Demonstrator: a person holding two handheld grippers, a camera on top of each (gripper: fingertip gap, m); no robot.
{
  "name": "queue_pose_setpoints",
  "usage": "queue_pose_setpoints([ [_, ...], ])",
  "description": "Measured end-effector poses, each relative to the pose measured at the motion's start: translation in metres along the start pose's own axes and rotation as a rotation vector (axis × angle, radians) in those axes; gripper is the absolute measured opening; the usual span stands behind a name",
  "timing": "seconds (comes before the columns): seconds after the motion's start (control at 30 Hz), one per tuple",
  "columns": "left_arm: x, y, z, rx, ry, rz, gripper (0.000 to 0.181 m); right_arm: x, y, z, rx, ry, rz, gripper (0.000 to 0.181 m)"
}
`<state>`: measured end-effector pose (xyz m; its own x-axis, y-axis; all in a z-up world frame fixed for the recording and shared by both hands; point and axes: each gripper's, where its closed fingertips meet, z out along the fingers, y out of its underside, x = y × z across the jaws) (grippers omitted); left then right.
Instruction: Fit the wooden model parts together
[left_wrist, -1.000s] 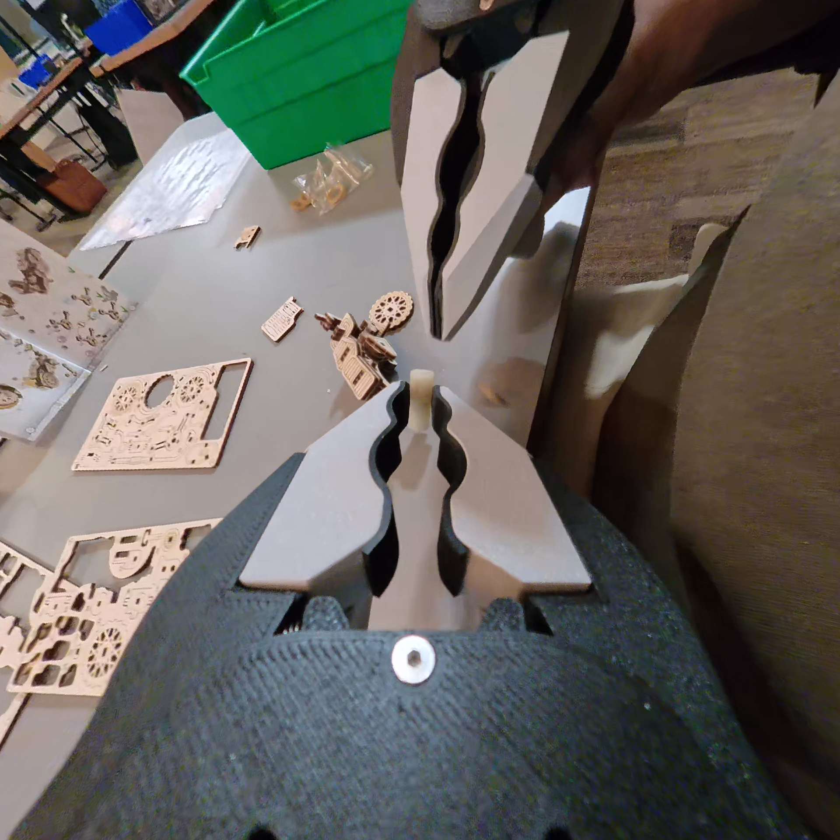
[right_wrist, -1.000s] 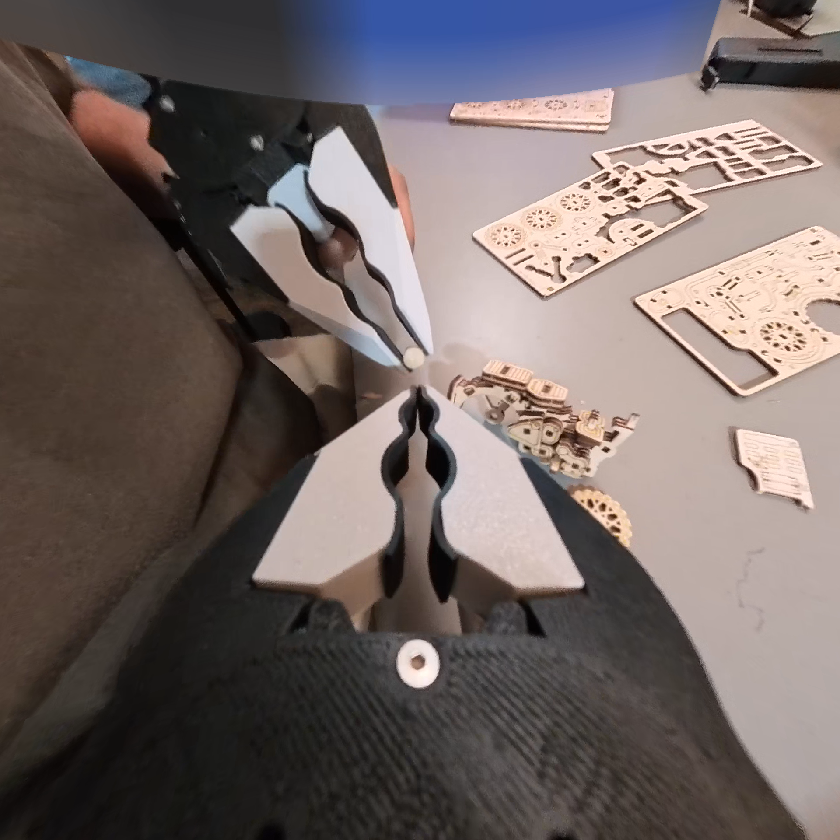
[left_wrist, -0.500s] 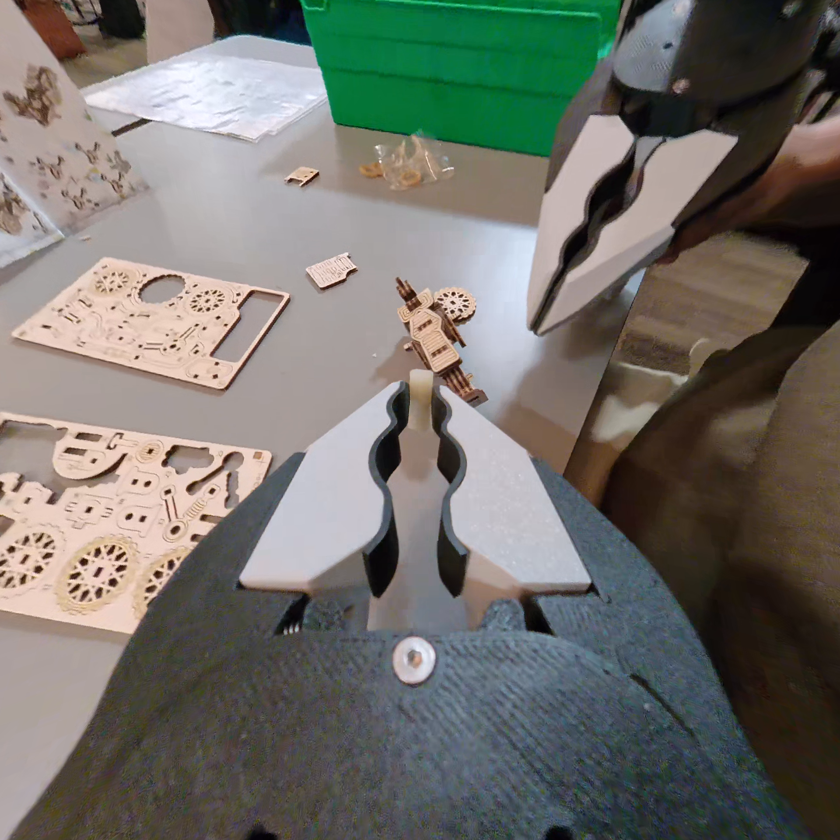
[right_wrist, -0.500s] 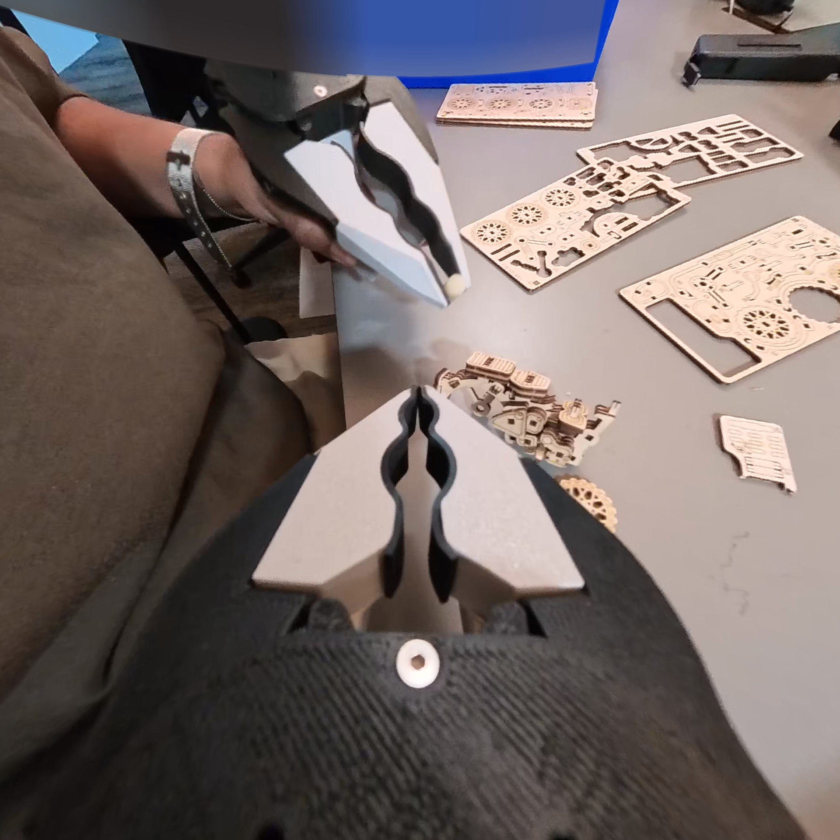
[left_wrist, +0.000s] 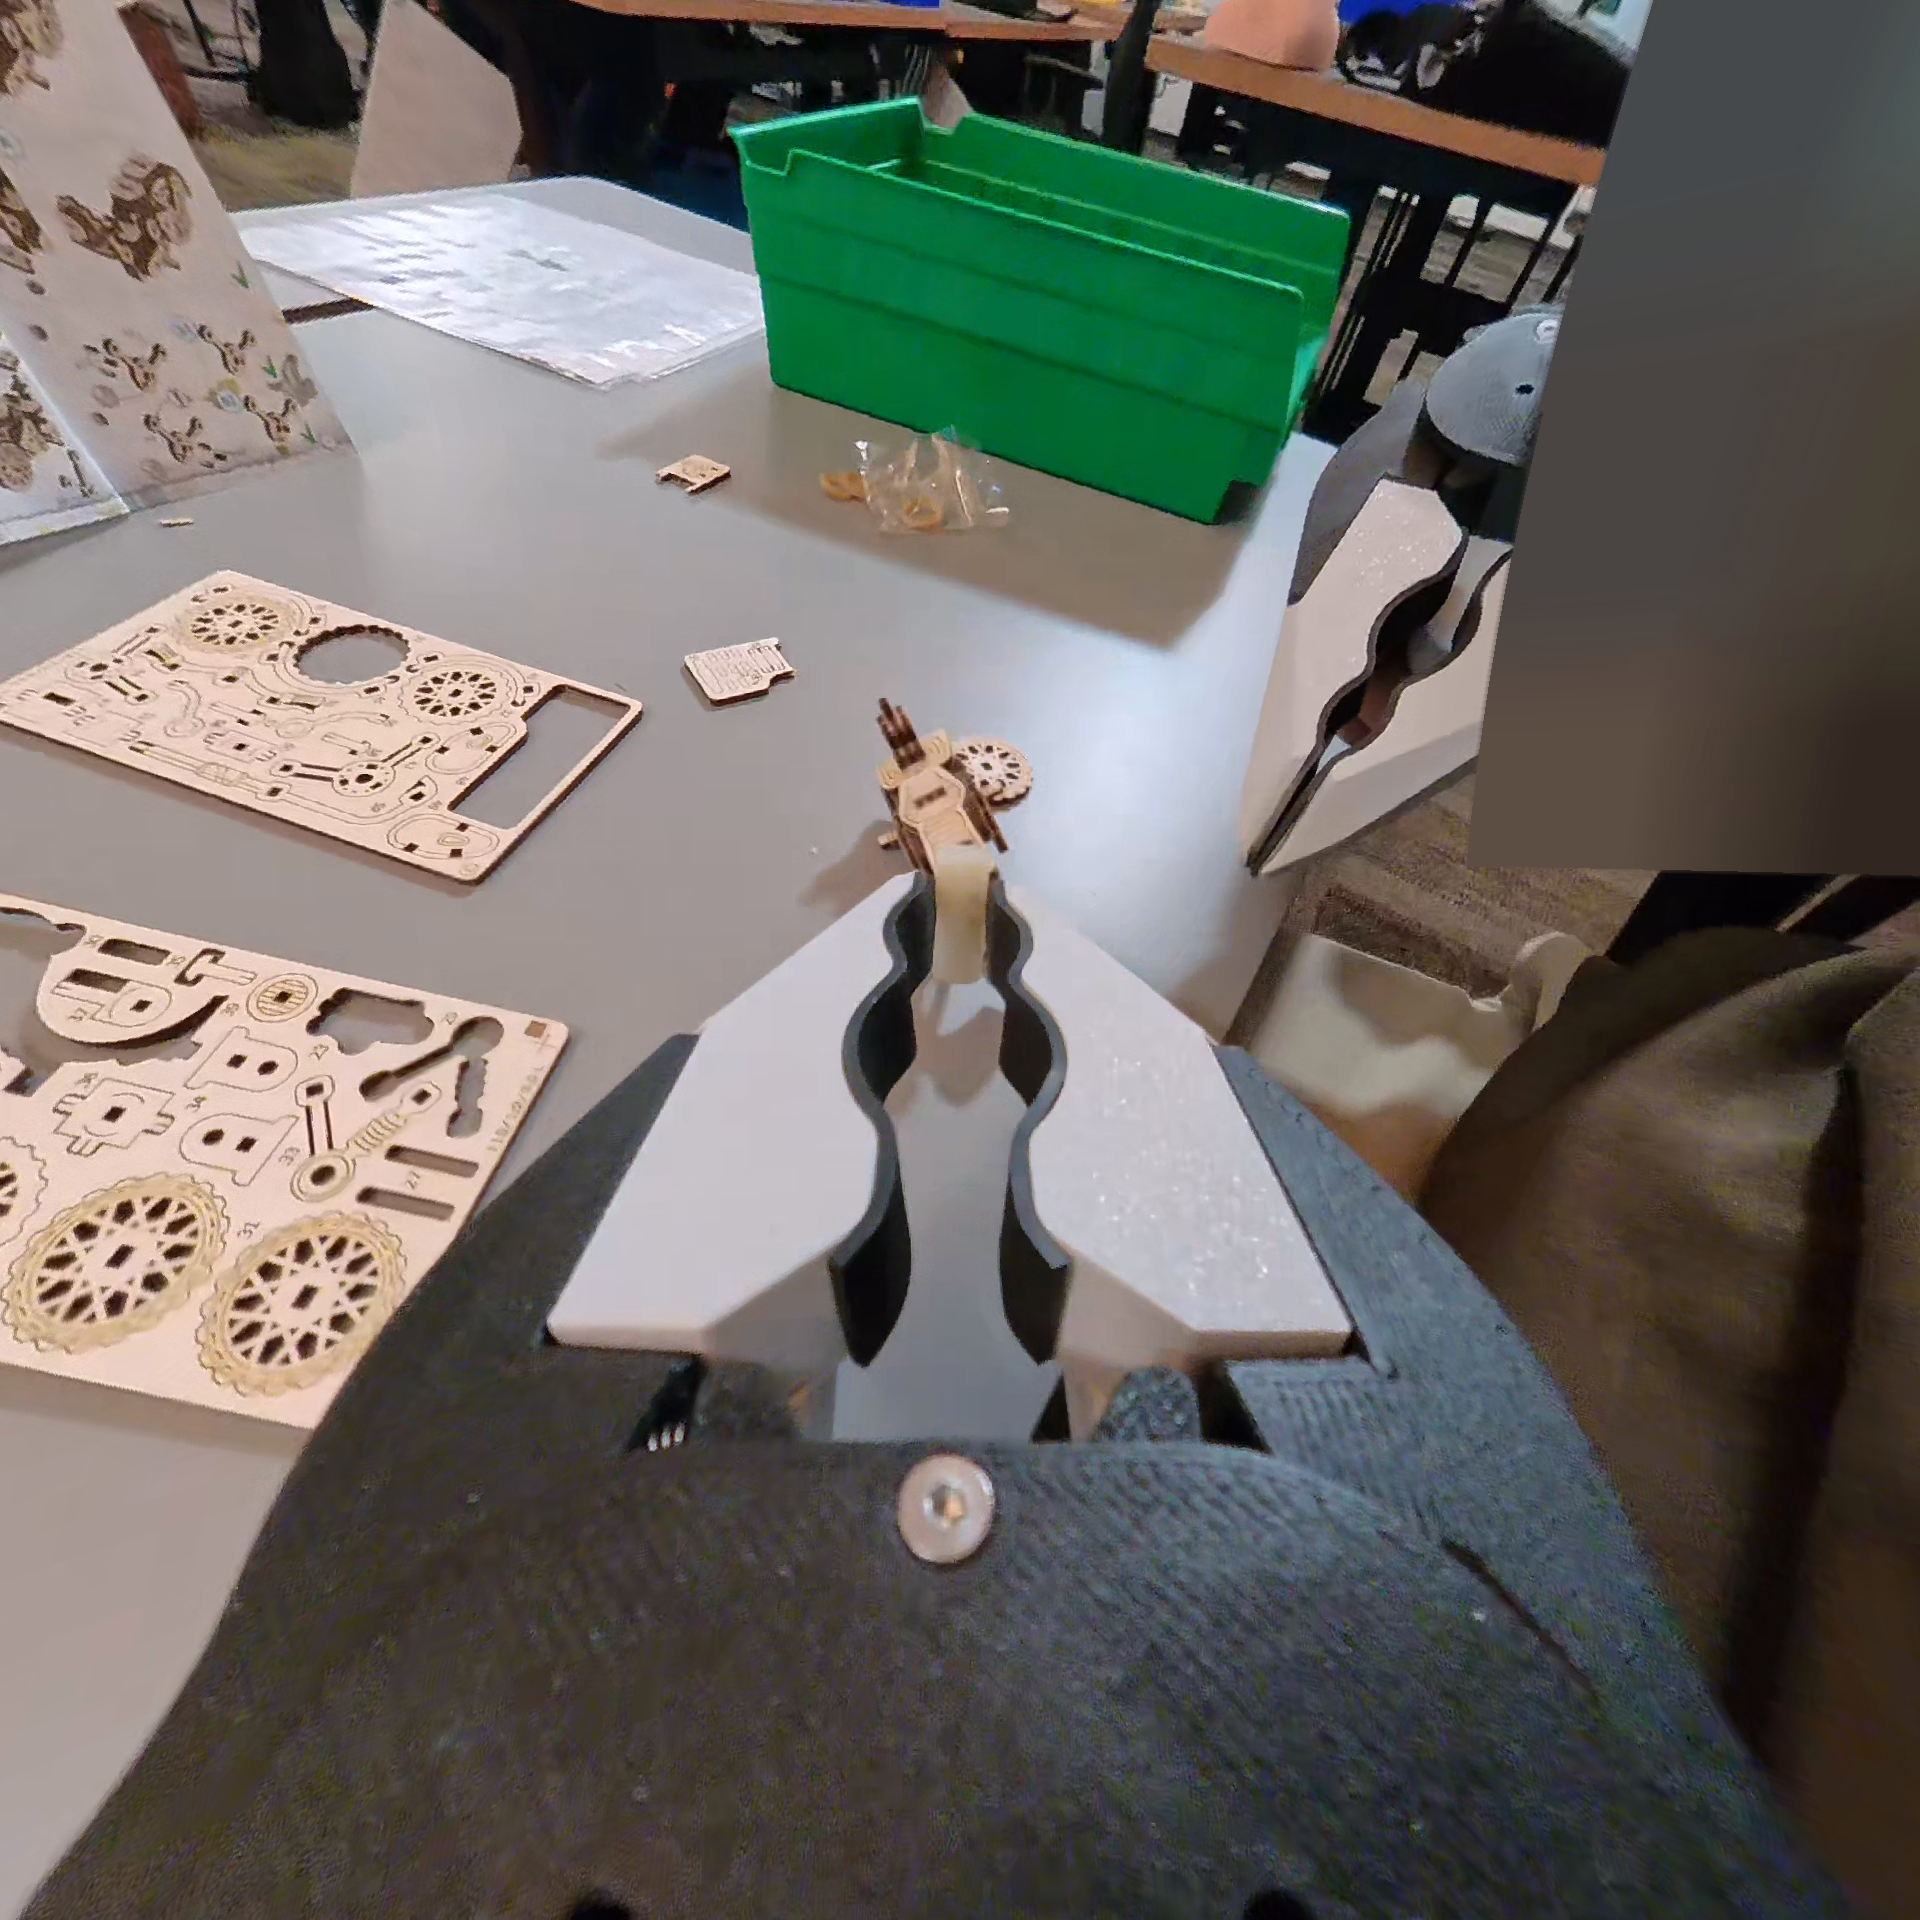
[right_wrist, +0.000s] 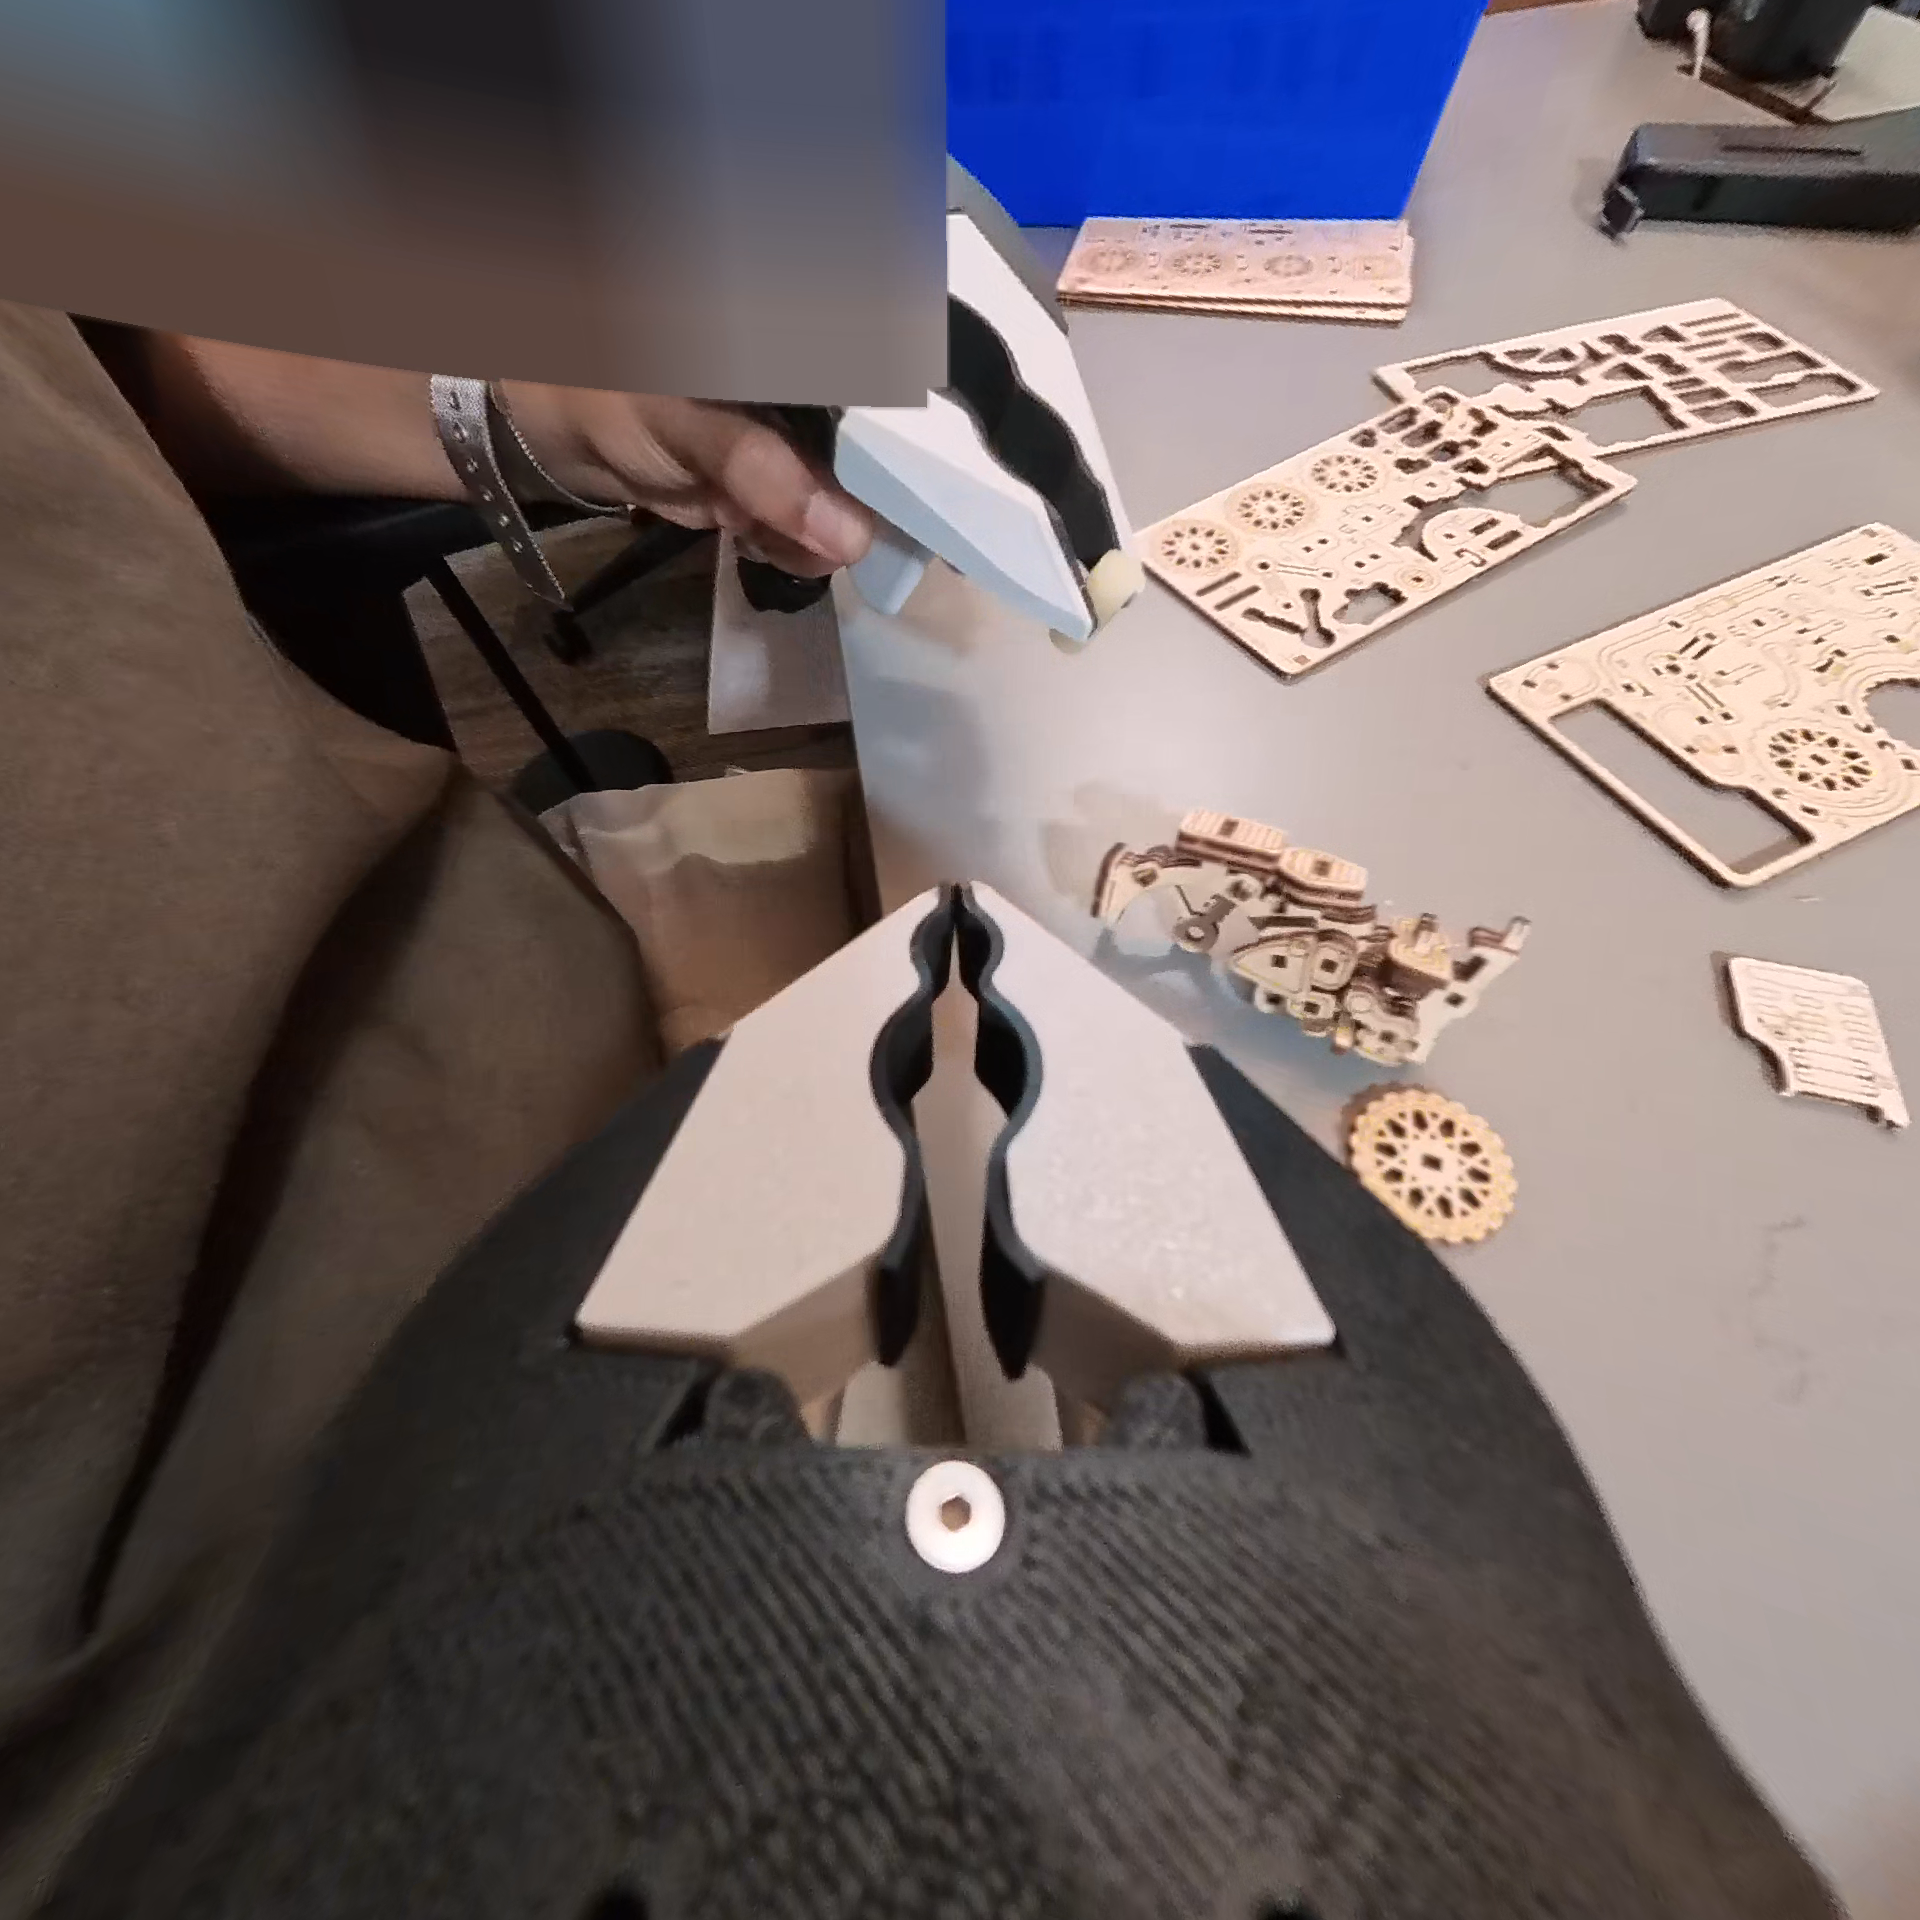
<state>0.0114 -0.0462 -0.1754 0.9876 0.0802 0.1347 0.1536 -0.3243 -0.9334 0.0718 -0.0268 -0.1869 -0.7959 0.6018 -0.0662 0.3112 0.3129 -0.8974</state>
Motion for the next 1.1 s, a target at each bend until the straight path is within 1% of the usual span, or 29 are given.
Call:
queue_pose_setpoints([
  [0.13, 0.015, 0.009, -0.012, -0.007, -0.010, 0.004, 0.007, -0.022, -0.001, -0.006, 0.036, -0.011, 0.048, 0.000],
  [0.33, 0.038, 0.023, -0.034, -0.006, 0.020, -0.016, 0.007, -0.059, 0.001, -0.010, 0.060, 0.004, 0.116, 0.000],
  [0.47, 0.053, 0.019, -0.047, 0.033, 0.057, -0.031, 0.007, -0.088, 0.005, 0.006, 0.002, 0.021, 0.081, 0.000],
  [0.57, 0.058, 0.011, -0.050, 0.058, 0.071, -0.019, 0.007, -0.103, 0.009, 0.021, -0.044, 0.029, 0.035, 0.000],
  [0.63, 0.058, 0.010, -0.049, 0.064, 0.074, -0.021, 0.007, -0.107, 0.009, 0.027, -0.047, 0.025, 0.046, 0.002],
  [0.7, 0.055, 0.013, -0.046, 0.058, 0.063, -0.035, 0.007, -0.104, 0.007, 0.029, -0.027, 0.045, 0.081, 0.006],
  [0.77, 0.048, 0.016, -0.044, 0.058, 0.046, -0.067, 0.007, -0.100, 0.003, 0.030, 0.030, 0.087, 0.149, 0.011],
  [0.83, 0.042, 0.013, -0.045, 0.085, 0.037, -0.119, 0.007, -0.111, -0.008, 0.032, 0.142, 0.063, 0.244, 0.014],
  [0.93, 0.032, 0.009, -0.049, 0.127, 0.037, -0.199, 0.007, -0.155, -0.037, 0.025, 0.416, -0.092, 0.340, 0.010],
  [0.97, 0.029, 0.009, -0.050, 0.135, 0.040, -0.223, 0.007, -0.166, -0.040, 0.022, 0.485, -0.144, 0.394, 0.009],
  [1.0, 0.027, 0.009, -0.050, 0.140, 0.045, -0.245, 0.007, -0.173, -0.038, 0.021, 0.526, -0.190, 0.460, 0.009],
  [1.07, 0.024, 0.009, -0.051, 0.153, 0.054, -0.286, 0.007, -0.176, -0.032, 0.015, 0.589, -0.262, 0.580, 0.008],
  [1.1, 0.023, 0.008, -0.051, 0.162, 0.057, -0.303, 0.007, -0.177, -0.034, 0.009, 0.630, -0.301, 0.618, 0.005],
])
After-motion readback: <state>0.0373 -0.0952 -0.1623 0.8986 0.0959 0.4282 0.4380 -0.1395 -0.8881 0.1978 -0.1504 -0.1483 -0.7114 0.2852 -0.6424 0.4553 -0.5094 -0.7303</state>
